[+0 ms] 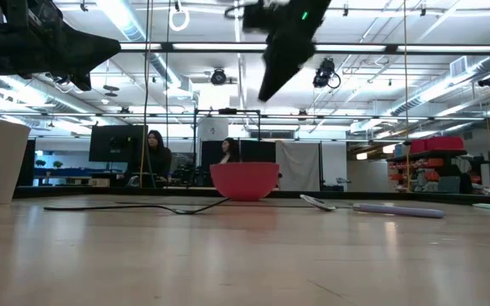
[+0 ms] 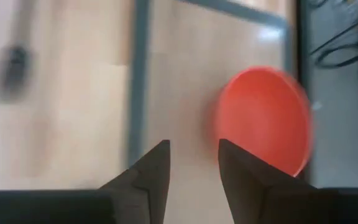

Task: Pick & Place Utensil
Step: Put the purple spoon into the orange bowl

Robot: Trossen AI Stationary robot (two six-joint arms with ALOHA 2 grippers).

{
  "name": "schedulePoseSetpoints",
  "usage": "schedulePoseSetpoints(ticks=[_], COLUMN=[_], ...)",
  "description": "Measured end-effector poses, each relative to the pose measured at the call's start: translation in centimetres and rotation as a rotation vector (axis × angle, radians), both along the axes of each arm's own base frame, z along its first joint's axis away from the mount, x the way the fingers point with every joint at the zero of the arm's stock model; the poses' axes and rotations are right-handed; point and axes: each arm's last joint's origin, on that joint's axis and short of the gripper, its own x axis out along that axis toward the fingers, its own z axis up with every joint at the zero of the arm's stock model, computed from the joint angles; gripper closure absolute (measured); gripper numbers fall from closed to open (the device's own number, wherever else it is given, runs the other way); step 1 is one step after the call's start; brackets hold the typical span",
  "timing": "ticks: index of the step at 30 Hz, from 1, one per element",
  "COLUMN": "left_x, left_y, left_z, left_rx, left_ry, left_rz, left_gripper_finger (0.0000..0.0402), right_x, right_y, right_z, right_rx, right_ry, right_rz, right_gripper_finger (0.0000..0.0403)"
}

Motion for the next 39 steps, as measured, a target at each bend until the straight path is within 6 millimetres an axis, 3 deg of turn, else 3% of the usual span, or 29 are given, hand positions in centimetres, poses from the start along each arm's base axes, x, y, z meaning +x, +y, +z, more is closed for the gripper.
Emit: schedulePoseSetpoints(ticks=[3, 6, 15, 23, 33, 39], left_x=[0.0, 0.0, 0.0, 0.0, 0.0, 0.0], left_y=[0.0, 0.0, 0.0, 0.0, 0.0, 0.0], left_z=[0.0, 0.0, 0.0, 0.0, 0.0, 0.0], left_rx=[0.000, 0.000, 0.000, 0.000, 0.000, 0.000], left_ry=[0.000, 0.000, 0.001, 0.000, 0.000, 0.001], left_rz=[0.000, 0.000, 0.000, 0.000, -0.001, 0.000], left_gripper_finger=[0.0360, 0.0360, 0.0360, 0.0360, 0.0360, 0.0360], right_x=[-1.3, -2.2, -5.5, -8.6, -10.5, -11.0], right_y=[2.2, 4.2, 8.0, 10.9, 10.8, 10.2], right_z=[0.9, 0.1, -7.1, -11.1, -13.7, -15.5], right_rx=[0.103, 0.161, 0.220, 0.203, 0.254, 0.324], right_ry=[0.004, 0.018, 0.141, 0.163, 0.166, 0.151], right_rz=[-0.036, -0.071, -0.365, -0.524, -0.749, -0.753], right_gripper_finger=[0.0263, 0.0257, 0.0229, 0.0224, 0.0230, 0.0237])
